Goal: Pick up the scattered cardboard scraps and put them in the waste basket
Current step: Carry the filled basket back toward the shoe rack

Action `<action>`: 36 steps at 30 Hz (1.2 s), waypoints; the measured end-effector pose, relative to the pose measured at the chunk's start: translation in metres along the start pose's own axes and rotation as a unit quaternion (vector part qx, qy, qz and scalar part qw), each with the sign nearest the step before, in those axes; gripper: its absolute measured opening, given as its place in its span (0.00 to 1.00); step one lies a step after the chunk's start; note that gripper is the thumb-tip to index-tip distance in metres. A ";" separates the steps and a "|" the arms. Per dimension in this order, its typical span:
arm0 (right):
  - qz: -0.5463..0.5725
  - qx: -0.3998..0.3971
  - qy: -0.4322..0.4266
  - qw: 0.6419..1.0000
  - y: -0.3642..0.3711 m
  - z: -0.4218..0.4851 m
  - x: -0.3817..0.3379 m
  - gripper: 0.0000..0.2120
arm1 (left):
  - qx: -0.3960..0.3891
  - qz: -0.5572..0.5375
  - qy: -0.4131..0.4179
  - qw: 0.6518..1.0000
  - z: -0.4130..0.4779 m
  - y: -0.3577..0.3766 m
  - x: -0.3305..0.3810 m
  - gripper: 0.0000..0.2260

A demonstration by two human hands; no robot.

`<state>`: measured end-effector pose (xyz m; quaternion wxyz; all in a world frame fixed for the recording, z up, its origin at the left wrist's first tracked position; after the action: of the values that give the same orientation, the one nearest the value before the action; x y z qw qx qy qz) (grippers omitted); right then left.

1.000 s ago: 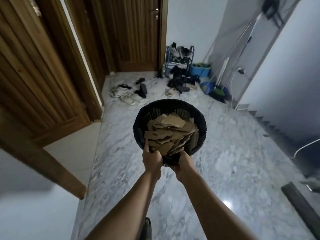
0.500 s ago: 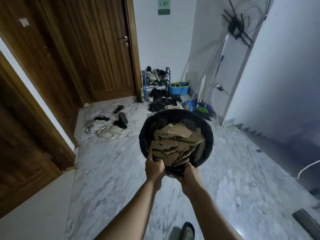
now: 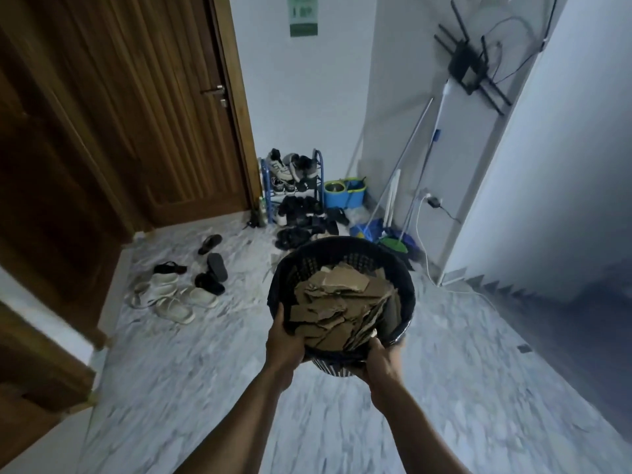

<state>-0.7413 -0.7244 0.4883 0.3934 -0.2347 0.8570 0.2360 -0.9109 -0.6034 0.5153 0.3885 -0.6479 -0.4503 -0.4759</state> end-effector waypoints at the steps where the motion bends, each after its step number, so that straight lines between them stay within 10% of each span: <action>1: -0.017 0.026 -0.014 0.999 0.003 0.015 -0.013 0.36 | 0.003 -0.004 0.002 1.000 0.021 0.010 0.004 0.30; 11: -0.193 0.129 -0.199 0.952 0.049 0.200 -0.158 0.50 | -0.031 -0.008 0.011 0.999 0.266 0.108 0.030 0.29; 36: -0.046 0.202 -0.020 0.978 0.065 0.675 -0.370 0.46 | -0.193 0.113 -0.046 0.973 0.746 0.416 0.144 0.37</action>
<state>-0.1842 -0.1959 0.4022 0.4600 -0.1851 0.8673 0.0442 -0.2946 0.0013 0.4402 0.2863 -0.7787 -0.2906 -0.4766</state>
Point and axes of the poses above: each hand's wrist, its own z-axis towards the middle knuckle, its own y-axis out of the palm, x = y × z, the point moved 8 cm from there along z, towards the middle knuckle, and after that the axes turned 5 degrees about y, right-handed, at the moved point
